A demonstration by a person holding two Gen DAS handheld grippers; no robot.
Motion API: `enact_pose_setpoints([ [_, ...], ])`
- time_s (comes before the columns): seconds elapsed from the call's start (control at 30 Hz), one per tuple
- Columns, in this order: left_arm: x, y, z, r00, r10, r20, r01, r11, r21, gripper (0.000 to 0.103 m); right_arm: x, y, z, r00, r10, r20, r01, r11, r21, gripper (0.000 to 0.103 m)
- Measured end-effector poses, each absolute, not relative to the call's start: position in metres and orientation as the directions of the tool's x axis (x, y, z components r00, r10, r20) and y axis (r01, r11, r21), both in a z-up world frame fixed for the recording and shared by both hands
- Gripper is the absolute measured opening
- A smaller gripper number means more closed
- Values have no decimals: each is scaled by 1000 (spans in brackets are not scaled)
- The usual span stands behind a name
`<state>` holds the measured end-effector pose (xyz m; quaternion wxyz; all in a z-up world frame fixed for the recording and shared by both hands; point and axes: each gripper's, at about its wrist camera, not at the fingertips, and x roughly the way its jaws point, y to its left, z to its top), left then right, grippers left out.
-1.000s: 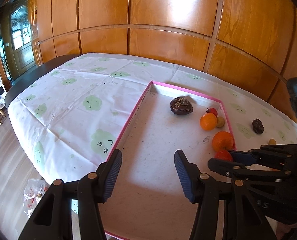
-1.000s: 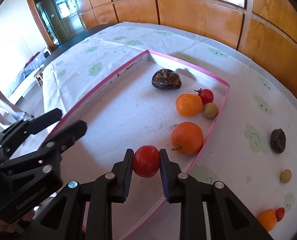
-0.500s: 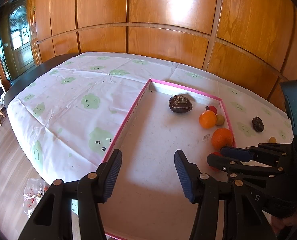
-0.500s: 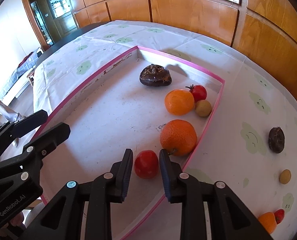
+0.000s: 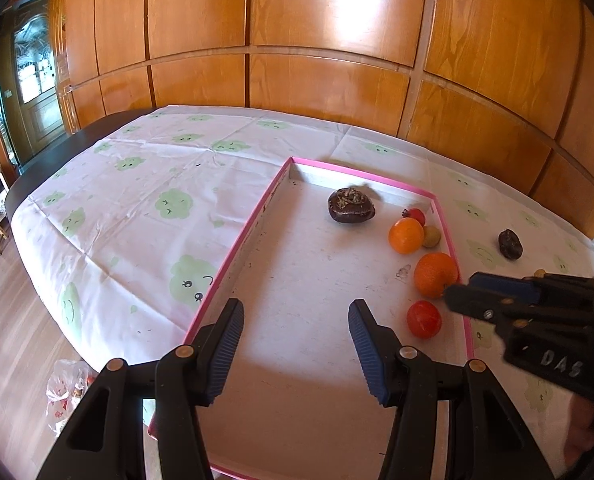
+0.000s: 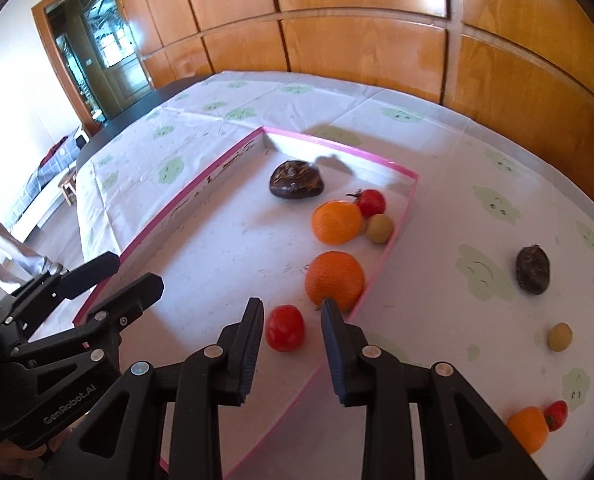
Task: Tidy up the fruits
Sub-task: 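Withdraw the right tool from the tray while the left tool approaches another orange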
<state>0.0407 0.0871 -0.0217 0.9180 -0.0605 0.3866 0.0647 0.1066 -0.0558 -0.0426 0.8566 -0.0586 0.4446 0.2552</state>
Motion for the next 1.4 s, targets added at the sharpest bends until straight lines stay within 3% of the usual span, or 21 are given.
enact_pose_setpoints([
  [0.3,40,79,-16,706,58,-706,-135,989,-54,56,106,-109,-21,532,350,-771,-411,903,127,31],
  [0.7,40,60,-9,717,28,-697,-67,997,-29,56,115,-224,-11,602,167,-781,-223,974,36,32],
  [0.93,42,41,-7,714,-7,-701,-5,1000,-14,56,129,-320,-31,597,2,-802,57,997,45,33],
  [1.0,42,34,-7,712,-23,-702,21,1000,-12,56,135,-346,-44,531,-36,-847,189,979,77,33],
  [1.1,42,22,-6,705,-49,-707,60,998,-10,56,137,-364,-49,510,20,-860,251,953,171,33],
  [1.4,55,-43,-10,613,-247,-750,300,952,-68,65,139,-369,-49,501,54,-864,267,940,214,33],
])
